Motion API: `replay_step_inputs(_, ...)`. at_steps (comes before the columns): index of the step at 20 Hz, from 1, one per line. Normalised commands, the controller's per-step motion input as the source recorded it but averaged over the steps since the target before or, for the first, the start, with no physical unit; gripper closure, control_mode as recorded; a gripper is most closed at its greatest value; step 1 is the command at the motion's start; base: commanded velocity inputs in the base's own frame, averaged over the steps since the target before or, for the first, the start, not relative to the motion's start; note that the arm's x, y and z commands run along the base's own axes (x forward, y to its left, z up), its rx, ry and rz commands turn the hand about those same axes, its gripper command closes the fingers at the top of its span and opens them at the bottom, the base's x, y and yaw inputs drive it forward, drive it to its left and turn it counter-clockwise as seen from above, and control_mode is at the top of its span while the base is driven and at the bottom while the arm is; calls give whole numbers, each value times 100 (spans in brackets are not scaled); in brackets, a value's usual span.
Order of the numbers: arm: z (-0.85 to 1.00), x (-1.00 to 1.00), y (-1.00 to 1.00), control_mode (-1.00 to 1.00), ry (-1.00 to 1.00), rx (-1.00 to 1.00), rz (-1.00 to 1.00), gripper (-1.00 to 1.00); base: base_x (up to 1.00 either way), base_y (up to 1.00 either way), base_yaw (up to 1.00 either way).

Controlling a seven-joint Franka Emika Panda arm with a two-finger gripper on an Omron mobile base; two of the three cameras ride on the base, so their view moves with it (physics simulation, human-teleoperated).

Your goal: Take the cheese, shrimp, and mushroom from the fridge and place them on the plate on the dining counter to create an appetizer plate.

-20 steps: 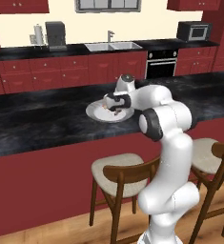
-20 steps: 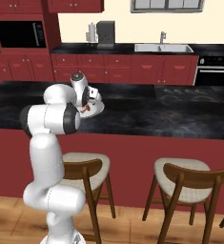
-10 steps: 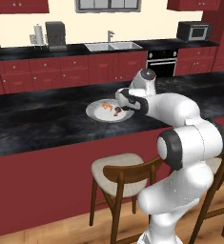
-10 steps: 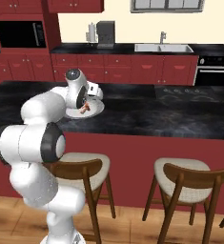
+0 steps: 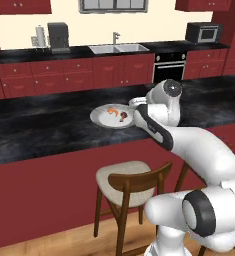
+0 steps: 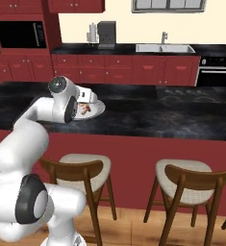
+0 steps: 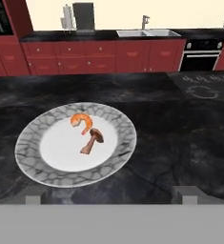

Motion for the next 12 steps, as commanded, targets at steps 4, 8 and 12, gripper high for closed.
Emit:
replay_step_inputs(4,37,-100,-9,-100,-8,-1,0,-100,0,0,0)
replay_step_inputs(8,44,-99,-7,-100,-7,0,0,-100,0,0,0)
replay_step_inputs(12,40,-86,-3,-100,-5,0,0,-100,0,0,0)
